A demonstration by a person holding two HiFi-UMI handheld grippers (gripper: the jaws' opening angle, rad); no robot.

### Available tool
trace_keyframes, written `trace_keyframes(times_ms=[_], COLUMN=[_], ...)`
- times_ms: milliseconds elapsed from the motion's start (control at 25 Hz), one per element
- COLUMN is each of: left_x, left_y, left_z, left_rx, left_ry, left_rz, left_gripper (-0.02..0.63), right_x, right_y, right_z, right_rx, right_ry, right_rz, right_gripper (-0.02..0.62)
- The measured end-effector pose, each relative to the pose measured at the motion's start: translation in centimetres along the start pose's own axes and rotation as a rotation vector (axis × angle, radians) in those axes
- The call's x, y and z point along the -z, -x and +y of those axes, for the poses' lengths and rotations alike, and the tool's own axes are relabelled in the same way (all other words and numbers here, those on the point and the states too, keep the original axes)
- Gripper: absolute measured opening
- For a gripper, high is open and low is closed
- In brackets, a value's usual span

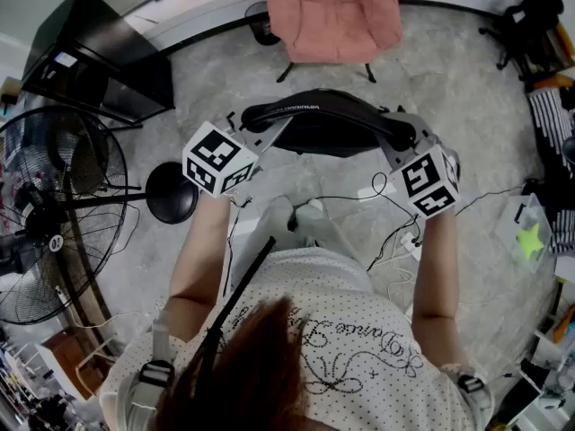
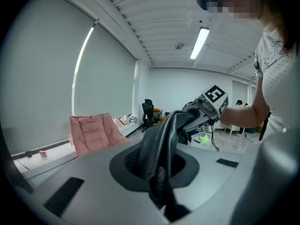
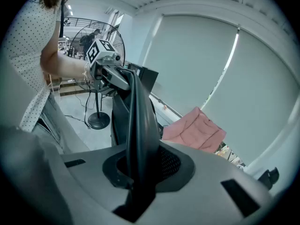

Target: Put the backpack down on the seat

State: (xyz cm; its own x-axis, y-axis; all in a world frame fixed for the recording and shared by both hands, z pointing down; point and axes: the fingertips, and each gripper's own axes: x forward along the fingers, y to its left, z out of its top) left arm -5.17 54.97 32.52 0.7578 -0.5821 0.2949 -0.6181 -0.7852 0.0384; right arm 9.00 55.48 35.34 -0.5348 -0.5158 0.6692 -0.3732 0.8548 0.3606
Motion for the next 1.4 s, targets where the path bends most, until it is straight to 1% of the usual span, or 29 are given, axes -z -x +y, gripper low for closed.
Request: trace_keyframes(times_ms=[160, 360, 520, 680, 960, 1400], left_x=[-0.7, -1.5, -2.0, -2.0, -2.4, -4.8], left_y=[-1.1, -1.6, -3.2, -4.6, -8.4, -14.2], left_z=[-0.1, 1.5, 1.2, 2.9, 8.3, 20.6], left_rx=[-0.014, -0.034, -0.049, -0.054, -0.025, 0.023], left_ry=[-0.005, -0.008, -0.014, -0.01, -0.005, -0.014], left_rz=[0.002, -0.001, 0.001, 0.003, 0.0, -0.005], left_gripper=[0.034, 0.034, 0.034, 0.035, 0.034, 0.035], right_x=[0.6, -0.2, 1.0, 1.1, 0.8, -2.3], right_y=[0.3, -0.5, -0.2, -1.5, -5.1, -13.2], right_z=[-1.2, -2.8, -4.1, -5.7, -10.4, -20.6], right_rx=[-0.012, -0.02, -0.021, -0.023, -0.012, 0.013], right_ry=[-0.022, -0.017, -0.01, -0.006, -0.023, -0.075], right_rz=[-0.013, -0.024, -0.036, -0.034, -0.015, -0.007], right_gripper=[0.063, 0.063, 0.063, 0.063, 0.063, 0.061])
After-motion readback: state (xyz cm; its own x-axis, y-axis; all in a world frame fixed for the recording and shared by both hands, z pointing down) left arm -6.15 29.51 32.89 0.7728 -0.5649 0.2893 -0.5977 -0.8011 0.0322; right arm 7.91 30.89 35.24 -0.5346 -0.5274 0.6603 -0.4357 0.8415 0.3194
